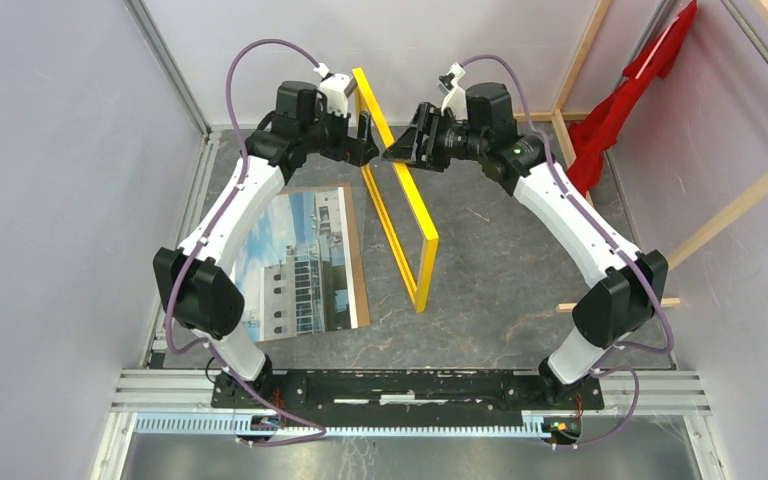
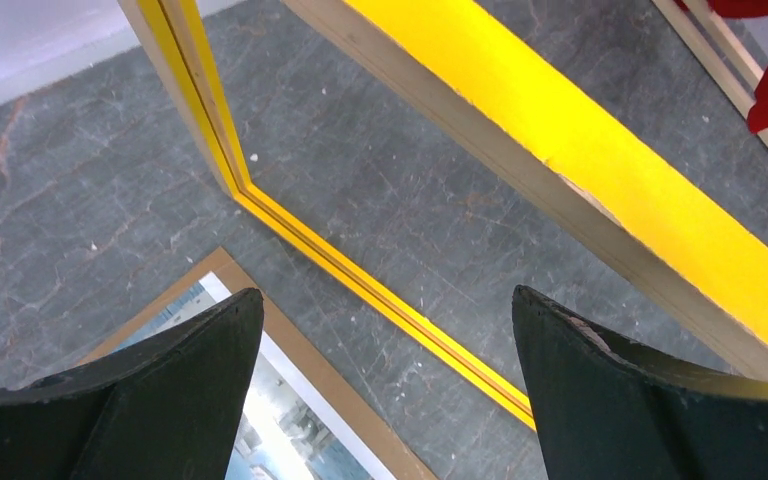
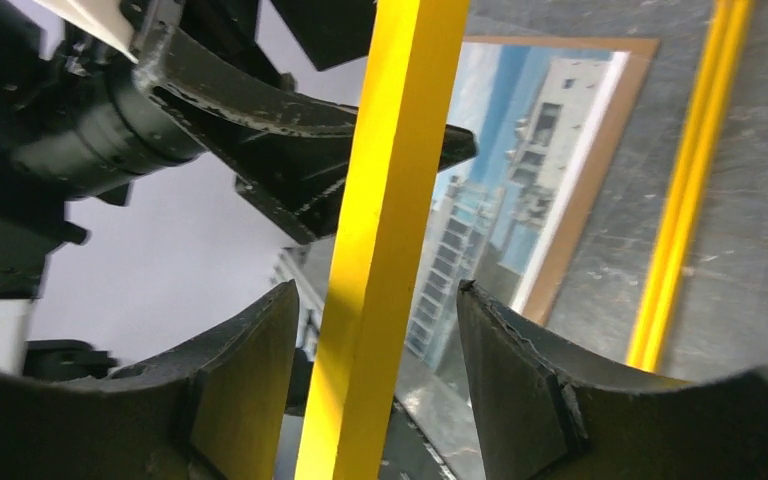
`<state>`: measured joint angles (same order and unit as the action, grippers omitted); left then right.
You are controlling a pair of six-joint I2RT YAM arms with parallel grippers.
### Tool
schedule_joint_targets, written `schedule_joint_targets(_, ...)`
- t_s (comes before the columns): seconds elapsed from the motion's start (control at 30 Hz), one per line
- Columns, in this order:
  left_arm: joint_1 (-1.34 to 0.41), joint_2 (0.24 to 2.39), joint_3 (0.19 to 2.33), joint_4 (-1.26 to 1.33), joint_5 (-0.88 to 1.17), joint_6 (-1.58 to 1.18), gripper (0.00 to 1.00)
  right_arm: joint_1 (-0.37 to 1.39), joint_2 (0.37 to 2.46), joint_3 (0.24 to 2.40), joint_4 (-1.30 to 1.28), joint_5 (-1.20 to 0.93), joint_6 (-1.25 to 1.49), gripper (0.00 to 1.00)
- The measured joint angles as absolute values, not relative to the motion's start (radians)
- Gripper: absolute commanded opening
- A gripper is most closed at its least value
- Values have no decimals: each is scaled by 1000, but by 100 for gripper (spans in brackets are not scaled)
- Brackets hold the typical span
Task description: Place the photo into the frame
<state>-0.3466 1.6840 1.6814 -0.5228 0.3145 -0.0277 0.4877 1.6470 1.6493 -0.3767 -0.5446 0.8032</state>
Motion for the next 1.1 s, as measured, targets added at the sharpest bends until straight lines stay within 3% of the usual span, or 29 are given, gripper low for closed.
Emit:
schedule_joint_targets(0.27, -362, 1711, 1721, -529, 285, -27, 100, 479, 1677, 1799, -579, -404, 594, 45)
schedule_joint_targets(0.67, -361, 1707, 1600, -564, 219, -5, 100, 433, 1644, 1787, -699, -112, 395, 16)
schedule_joint_targets(1.1, -360, 1658, 1368, -590, 88, 115, 100, 421, 1454, 1468, -605, 169, 354, 13)
